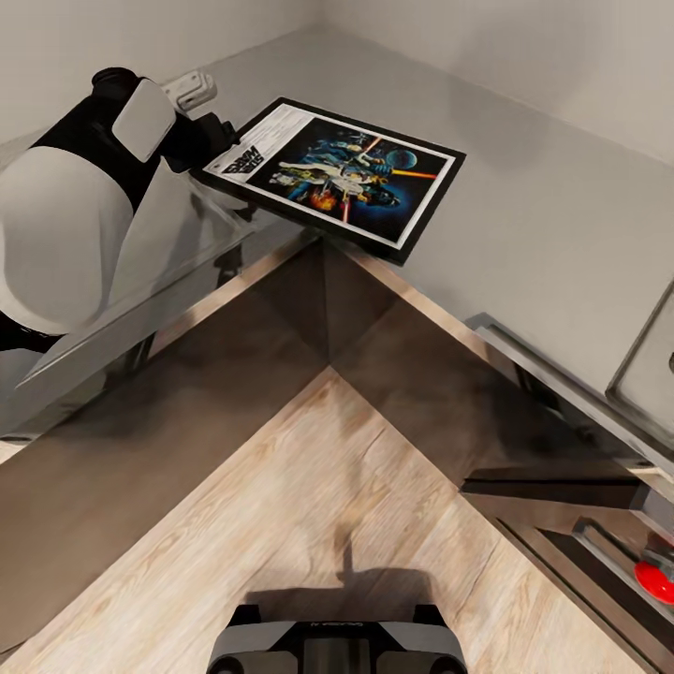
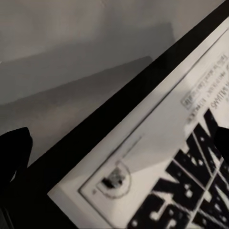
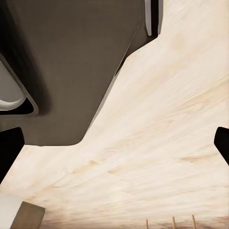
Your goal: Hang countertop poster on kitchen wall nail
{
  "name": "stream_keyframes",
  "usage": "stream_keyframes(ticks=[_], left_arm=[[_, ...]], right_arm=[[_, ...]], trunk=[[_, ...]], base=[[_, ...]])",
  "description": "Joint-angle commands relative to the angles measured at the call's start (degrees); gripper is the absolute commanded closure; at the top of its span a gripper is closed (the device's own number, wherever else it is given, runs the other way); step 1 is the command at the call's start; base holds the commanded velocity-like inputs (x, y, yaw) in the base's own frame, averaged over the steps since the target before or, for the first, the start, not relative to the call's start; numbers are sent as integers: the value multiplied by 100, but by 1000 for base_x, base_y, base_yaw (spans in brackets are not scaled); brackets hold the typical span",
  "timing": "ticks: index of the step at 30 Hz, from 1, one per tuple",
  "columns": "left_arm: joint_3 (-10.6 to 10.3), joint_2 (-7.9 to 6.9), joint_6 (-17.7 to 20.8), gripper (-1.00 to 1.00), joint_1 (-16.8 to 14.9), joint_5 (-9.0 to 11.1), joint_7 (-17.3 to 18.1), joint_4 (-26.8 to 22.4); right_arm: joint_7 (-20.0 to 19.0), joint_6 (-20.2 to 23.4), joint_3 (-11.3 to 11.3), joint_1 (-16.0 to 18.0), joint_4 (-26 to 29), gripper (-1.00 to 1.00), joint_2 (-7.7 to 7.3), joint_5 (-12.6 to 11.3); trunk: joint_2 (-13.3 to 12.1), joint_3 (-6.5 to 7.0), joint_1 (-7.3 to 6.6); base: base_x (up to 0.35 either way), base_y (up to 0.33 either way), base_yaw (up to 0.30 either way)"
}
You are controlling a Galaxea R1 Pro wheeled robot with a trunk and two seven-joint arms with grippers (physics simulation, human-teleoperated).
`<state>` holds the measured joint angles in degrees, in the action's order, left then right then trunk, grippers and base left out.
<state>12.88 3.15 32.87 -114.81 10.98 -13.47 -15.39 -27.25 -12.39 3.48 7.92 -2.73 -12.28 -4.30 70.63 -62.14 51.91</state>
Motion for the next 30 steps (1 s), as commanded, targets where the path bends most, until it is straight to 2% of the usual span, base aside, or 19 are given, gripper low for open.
stream_keyframes(ticks=[1, 8, 17, 22, 30], left_arm=[[24, 1, 44, -100, 3, 88, -76, 66], [-20, 7, 53, -100, 3, 88, -76, 24], [-67, 33, 187, -100, 3, 101, -61, -623], [-60, 215, 689, -100, 3, 93, -66, -1221], [-19, 376, 819, -100, 3, 108, -61, -1409]], right_arm=[[-43, -18, 30, 8, -26, -100, -2, -45], [-43, -14, 30, 8, -25, -100, -8, -45], [-44, -18, 30, 8, -26, -100, -11, -45], [-42, -18, 30, 8, -25, -100, -11, -46], [-38, -12, 38, 8, -24, -100, -13, -51]], trunk=[[2, -3, 1], [2, -3, 1], [2, -3, 1], [2, -3, 1], [2, -3, 1]], base=[[-7, 0, 0], [-2, 0, 0], [0, 0, 0], [0, 0, 0], [22, -16, 0]])
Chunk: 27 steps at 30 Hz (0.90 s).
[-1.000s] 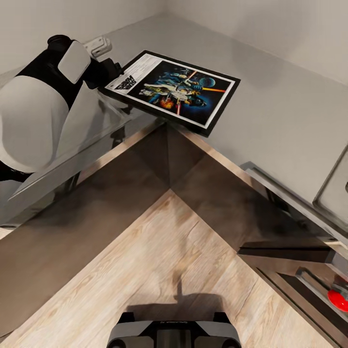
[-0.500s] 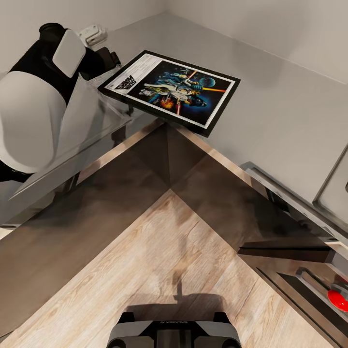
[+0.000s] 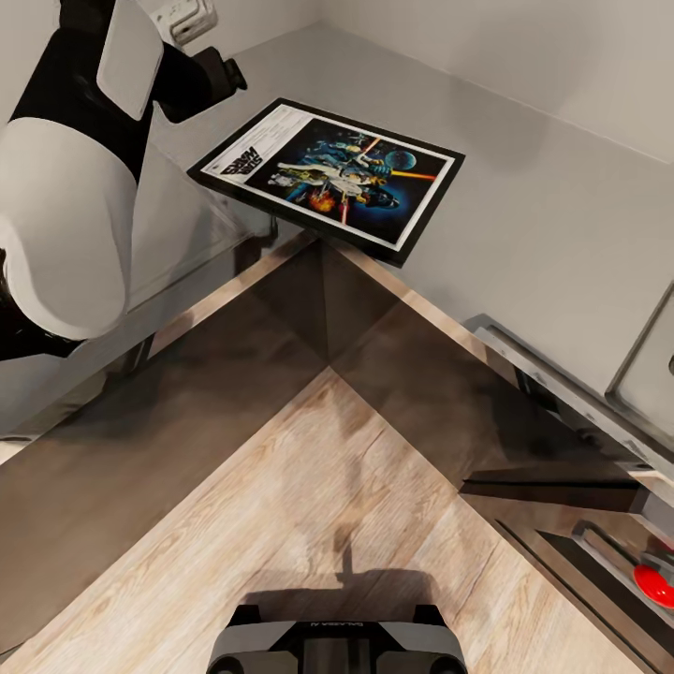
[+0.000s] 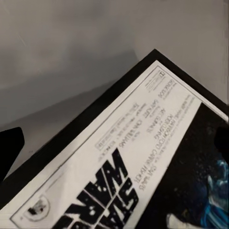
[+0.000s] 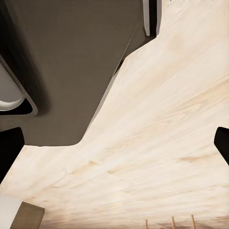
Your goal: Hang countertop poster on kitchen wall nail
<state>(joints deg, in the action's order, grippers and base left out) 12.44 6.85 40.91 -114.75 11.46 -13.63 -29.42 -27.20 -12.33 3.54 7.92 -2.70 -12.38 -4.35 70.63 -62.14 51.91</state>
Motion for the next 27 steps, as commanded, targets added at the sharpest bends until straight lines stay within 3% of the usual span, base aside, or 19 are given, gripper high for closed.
stream_keyframes(ticks=[1, 13, 27], left_arm=[[33, 17, 19, -100, -3, 61, -45, -10], [99, 68, 39, -100, -3, 83, -26, 47], [104, 143, 49, -100, -3, 84, -8, 160]], right_arm=[[-43, -17, 32, 8, -26, -100, -2, -47], [-40, -22, 27, 8, -27, -100, -3, -49], [-40, -24, 24, 8, -24, -100, -1, -49]], trunk=[[2, -3, 1], [2, -3, 1], [2, -3, 1]], base=[[48, -38, 0], [9, -7, -32], [0, 0, -288]])
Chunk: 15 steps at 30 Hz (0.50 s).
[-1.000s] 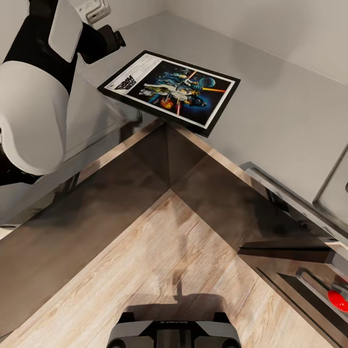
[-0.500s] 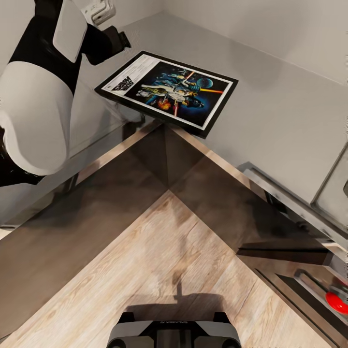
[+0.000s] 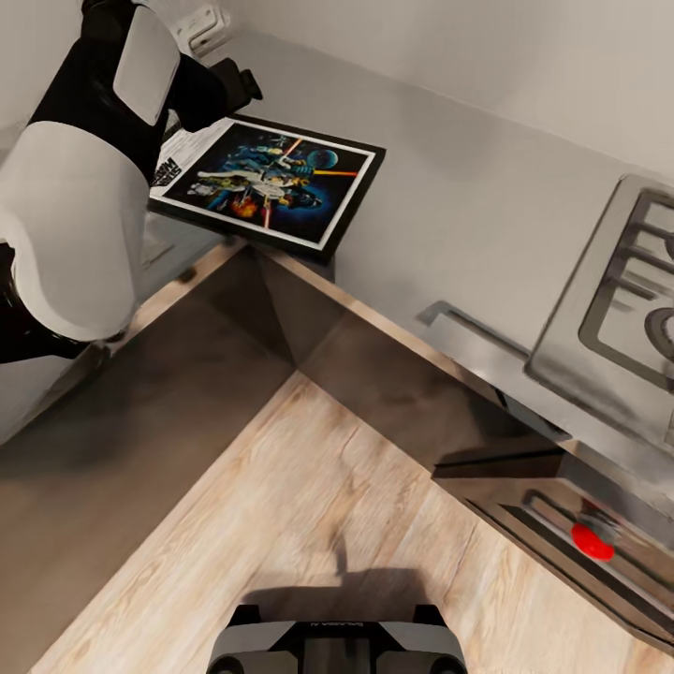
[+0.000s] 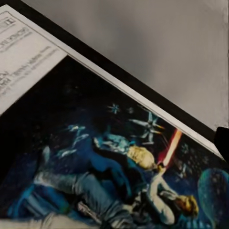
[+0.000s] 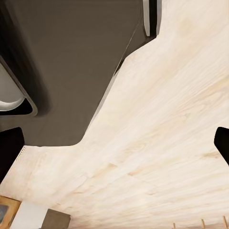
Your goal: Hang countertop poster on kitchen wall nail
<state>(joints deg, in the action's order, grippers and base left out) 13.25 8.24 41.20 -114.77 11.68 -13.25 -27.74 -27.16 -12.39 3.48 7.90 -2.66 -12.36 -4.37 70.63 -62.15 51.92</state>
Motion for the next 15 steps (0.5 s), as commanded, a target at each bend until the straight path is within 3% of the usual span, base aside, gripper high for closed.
stream_keyframes(ticks=[1, 6, 15], left_arm=[[22, 7, 20, -100, -2, 62, -47, -9], [26, 17, 18, -100, -2, 62, -47, -5], [28, 19, 20, -100, -2, 56, -47, 1]], right_arm=[[-43, -18, 30, 10, -29, -100, -3, -46], [-43, -18, 35, 10, -30, -100, -3, -46], [-43, -18, 36, 10, -30, -100, -5, -46]], trunk=[[2, -2, 0], [2, -2, 0], [2, -2, 0]], base=[[0, 0, -295], [24, 0, -152], [87, 0, -20]])
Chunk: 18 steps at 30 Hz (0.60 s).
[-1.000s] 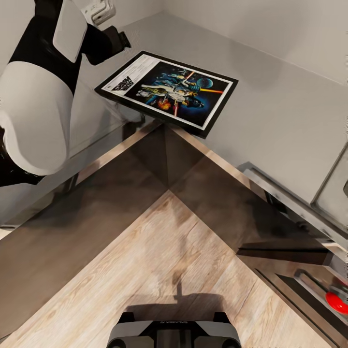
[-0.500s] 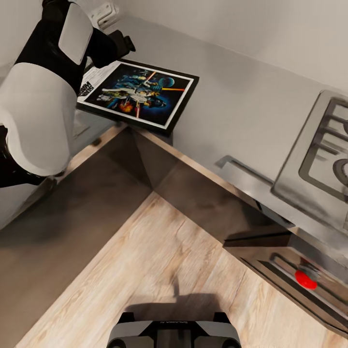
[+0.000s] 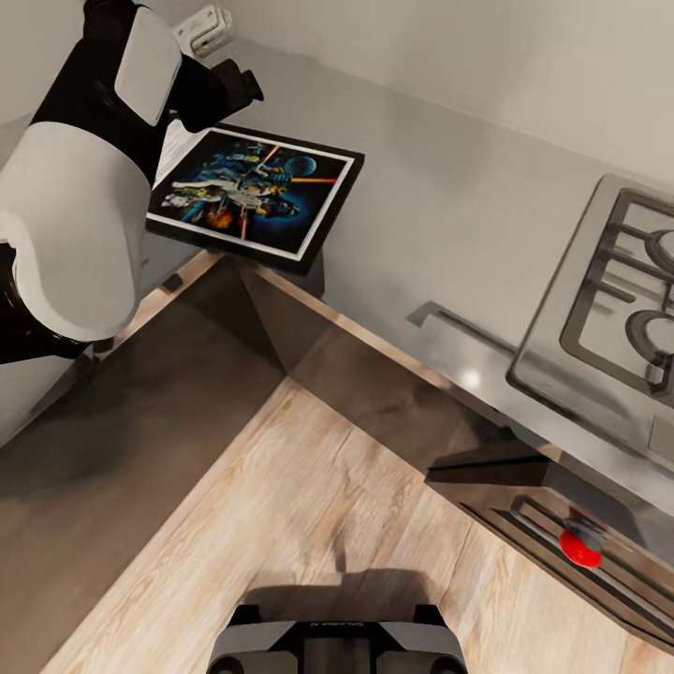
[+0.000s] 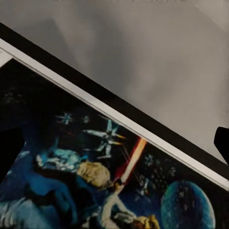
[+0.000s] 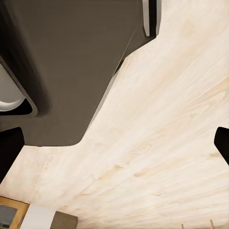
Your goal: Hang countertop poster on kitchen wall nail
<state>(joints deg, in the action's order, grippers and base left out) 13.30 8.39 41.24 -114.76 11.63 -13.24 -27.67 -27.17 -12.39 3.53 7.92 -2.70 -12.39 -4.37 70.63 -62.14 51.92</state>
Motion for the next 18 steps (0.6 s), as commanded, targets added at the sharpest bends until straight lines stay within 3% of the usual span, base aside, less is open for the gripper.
stream_keyframes(ticks=[1, 12, 18], left_arm=[[24, 5, 16, -100, -3, 59, -47, 6], [24, -1, 6, -100, -3, 58, -47, 233], [25, -3, -1, -100, -3, 52, -47, 318]], right_arm=[[-43, -18, 31, 8, -24, -100, -2, -46], [-43, -18, 26, 8, -27, -100, -1, -46], [-43, -18, 25, 8, -25, -100, -1, -46]], trunk=[[2, -3, 1], [2, -3, 1], [2, -3, 1]], base=[[50, 0, -2], [18, 0, -8], [1, 0, -167]])
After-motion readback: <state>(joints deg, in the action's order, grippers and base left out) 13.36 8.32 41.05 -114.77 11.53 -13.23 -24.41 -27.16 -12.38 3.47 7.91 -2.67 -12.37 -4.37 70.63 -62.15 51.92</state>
